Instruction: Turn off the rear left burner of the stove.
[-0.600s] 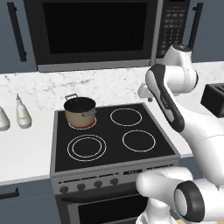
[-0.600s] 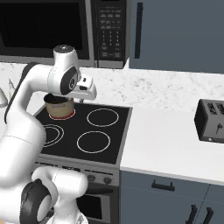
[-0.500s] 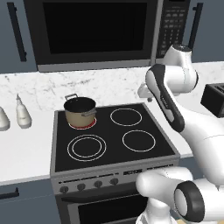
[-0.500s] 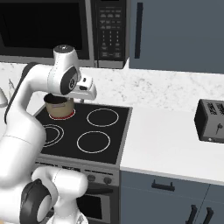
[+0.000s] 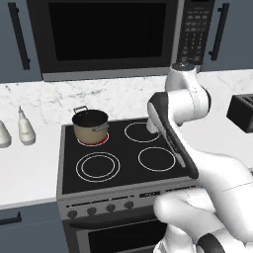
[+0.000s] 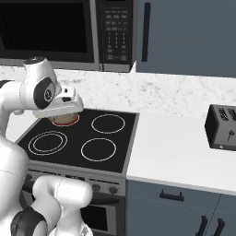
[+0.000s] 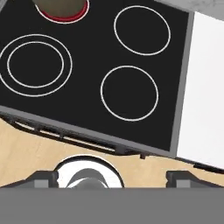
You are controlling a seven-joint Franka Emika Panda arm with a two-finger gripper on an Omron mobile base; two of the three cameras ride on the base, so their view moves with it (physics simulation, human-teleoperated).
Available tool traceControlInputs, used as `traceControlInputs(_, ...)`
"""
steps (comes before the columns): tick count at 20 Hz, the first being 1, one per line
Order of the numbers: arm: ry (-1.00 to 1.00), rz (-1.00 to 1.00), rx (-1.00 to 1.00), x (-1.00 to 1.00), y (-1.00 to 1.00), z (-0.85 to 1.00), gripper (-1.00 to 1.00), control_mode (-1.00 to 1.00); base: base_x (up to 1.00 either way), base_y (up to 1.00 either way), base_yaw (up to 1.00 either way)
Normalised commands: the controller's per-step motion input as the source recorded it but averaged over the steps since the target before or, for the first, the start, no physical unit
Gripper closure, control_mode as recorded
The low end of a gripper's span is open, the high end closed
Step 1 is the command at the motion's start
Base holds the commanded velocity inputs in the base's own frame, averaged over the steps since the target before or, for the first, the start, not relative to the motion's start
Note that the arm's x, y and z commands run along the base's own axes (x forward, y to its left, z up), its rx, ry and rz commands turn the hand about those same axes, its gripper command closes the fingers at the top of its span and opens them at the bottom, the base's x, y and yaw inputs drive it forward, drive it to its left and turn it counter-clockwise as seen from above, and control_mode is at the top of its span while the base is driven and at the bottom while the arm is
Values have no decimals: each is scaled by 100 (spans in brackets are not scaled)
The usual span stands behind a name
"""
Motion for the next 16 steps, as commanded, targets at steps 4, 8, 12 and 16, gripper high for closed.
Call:
traceControlInputs(4,0,43,-52,-100,100,-74,-100,-100,0,0,0)
traceControlInputs(8,0,48,-52,-100,100,-75,-100,-100,0,0,0)
traceControlInputs(12,0,52,-51,-97,100,-79,-100,-100,0,0,0)
traceControlInputs(16,0,49,-53,-90,100,-81,-100,-100,0,0,0)
